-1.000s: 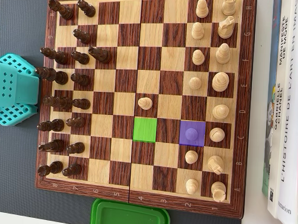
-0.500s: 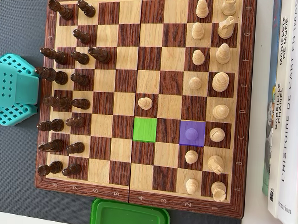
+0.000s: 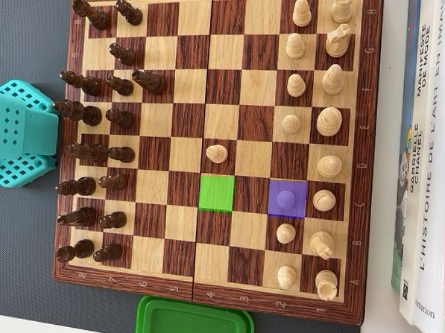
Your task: Play chess
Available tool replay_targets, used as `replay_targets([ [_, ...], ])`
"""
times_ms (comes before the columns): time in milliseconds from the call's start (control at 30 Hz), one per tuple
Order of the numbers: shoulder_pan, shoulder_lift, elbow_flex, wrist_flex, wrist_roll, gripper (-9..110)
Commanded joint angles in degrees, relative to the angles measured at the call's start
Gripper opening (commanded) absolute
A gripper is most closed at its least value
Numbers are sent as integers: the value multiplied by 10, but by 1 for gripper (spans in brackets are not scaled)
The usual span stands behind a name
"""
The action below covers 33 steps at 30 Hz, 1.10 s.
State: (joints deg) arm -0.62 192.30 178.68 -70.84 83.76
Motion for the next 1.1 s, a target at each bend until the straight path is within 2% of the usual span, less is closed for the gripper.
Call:
replay_targets([
  [0,3,-7,-57,90,-4,16],
  [233,4,-9,-139,345,-4,16],
  [400,4,-10,-180,571,-5,15],
  [633,0,-11,-225,872,-67,16],
  [800,4,-17,-231,1031,-67,16],
  [1067,11,-226,-380,1236,-69,15],
])
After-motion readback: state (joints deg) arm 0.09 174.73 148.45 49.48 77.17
